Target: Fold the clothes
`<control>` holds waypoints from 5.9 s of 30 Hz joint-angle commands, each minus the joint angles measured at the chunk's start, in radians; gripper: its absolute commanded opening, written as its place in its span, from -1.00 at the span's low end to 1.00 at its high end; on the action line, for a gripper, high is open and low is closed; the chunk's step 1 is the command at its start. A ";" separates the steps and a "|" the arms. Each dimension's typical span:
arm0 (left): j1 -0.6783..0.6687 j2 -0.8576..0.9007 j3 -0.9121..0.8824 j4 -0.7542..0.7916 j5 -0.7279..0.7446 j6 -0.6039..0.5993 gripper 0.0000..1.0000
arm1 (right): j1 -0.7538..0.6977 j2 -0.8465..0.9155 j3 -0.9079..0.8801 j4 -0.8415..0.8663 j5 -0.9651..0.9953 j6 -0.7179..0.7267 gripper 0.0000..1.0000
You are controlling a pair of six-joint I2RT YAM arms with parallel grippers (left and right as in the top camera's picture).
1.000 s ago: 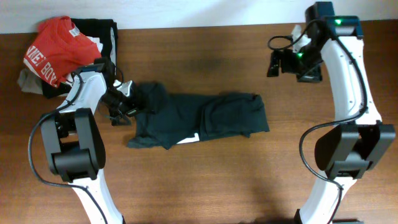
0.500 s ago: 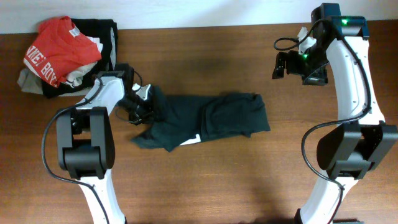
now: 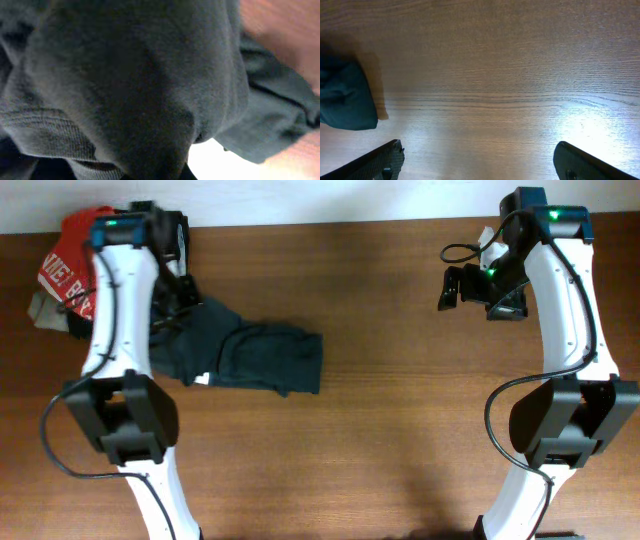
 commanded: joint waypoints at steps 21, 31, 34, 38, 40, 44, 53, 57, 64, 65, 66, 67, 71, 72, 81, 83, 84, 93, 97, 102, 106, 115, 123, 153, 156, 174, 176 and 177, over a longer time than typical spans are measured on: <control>-0.435 0.072 -0.079 0.251 0.091 0.021 0.99 | 0.005 -0.010 0.015 -0.042 0.009 -0.003 0.97; -0.246 0.065 0.220 -0.070 0.068 0.046 0.98 | 0.050 -0.010 0.013 -0.031 0.009 -0.003 0.97; -0.245 0.065 0.089 0.020 0.218 0.122 0.90 | 0.071 -0.009 0.013 -0.010 0.009 -0.003 0.97; -0.291 0.065 -0.111 0.245 0.361 0.183 0.85 | 0.094 -0.003 0.013 -0.008 0.010 -0.004 0.97; -0.311 0.065 -0.168 0.348 0.376 0.193 0.83 | 0.104 0.006 0.013 -0.008 0.009 -0.004 0.97; -0.329 0.065 -0.177 0.377 0.383 0.193 0.21 | 0.109 0.013 -0.035 0.014 0.010 -0.004 0.97; -0.385 0.061 -0.092 0.339 0.510 0.193 -0.83 | 0.106 0.013 -0.230 0.143 0.009 -0.003 0.98; -0.444 0.064 -0.110 0.364 0.505 0.189 -0.02 | 0.106 0.012 -0.230 0.153 0.008 0.008 0.98; -0.463 0.059 -0.051 0.322 0.416 0.189 0.99 | 0.106 0.012 -0.230 0.138 0.006 0.008 0.97; -0.431 0.055 0.005 0.243 0.373 0.189 0.98 | 0.106 0.012 -0.230 0.135 0.006 0.008 0.97; -0.404 0.053 0.050 0.180 0.332 0.189 0.98 | 0.106 0.012 -0.230 0.134 0.006 0.007 0.97; -0.354 0.053 0.118 0.077 0.254 0.189 0.98 | 0.106 0.012 -0.230 0.134 0.006 0.007 0.98; -0.208 0.056 0.154 -0.044 0.195 0.201 0.98 | 0.106 0.013 -0.230 0.138 0.006 0.007 0.97; -0.188 0.058 0.137 -0.043 0.197 0.202 0.98 | 0.106 0.012 -0.230 0.139 0.006 0.007 0.97; -0.164 0.062 -0.201 0.234 0.457 0.297 0.98 | 0.106 0.013 -0.230 0.136 0.006 0.007 0.97; -0.164 0.062 -0.201 0.258 0.432 0.261 0.98 | 0.106 0.012 -0.230 0.136 0.006 0.007 0.97; -0.164 0.062 -0.201 0.272 0.431 0.251 0.98 | 0.106 0.012 -0.230 0.135 0.006 0.007 0.97; -0.262 0.062 -0.203 0.333 0.491 0.236 -0.67 | 0.107 0.013 -0.230 0.130 0.006 0.007 0.98; -0.320 0.063 -0.213 0.360 0.475 0.203 -0.99 | 0.107 0.012 -0.230 0.126 0.006 0.007 0.97; -0.281 0.060 -0.146 0.299 0.345 0.184 -0.81 | 0.107 0.012 -0.230 0.116 0.018 -0.004 0.97; -0.155 0.057 -0.034 0.216 0.344 0.185 -0.13 | 0.107 0.012 -0.230 0.116 0.024 -0.003 0.97; -0.045 0.065 -0.231 0.293 0.481 0.272 0.74 | 0.107 0.012 -0.230 0.118 0.024 -0.003 0.97; -0.087 0.065 -0.320 0.408 0.600 0.294 0.51 | 0.107 0.012 -0.230 0.117 0.024 -0.003 0.97; -0.222 0.092 -0.230 0.354 0.449 0.290 0.25 | 0.107 0.013 -0.230 0.106 0.024 -0.003 0.97; -0.221 0.092 -0.230 0.354 0.398 0.289 0.40 | 0.107 0.012 -0.230 0.104 0.024 -0.003 0.97; -0.187 0.109 -0.229 0.408 0.472 0.304 0.41 | 0.107 0.013 -0.230 0.097 0.032 -0.003 0.97; -0.194 0.128 -0.229 0.408 0.464 0.299 0.41 | 0.107 0.013 -0.230 0.096 0.032 -0.003 0.97; -0.194 0.136 -0.229 0.408 0.457 0.295 0.40 | 0.107 0.012 -0.230 0.096 0.032 -0.004 0.97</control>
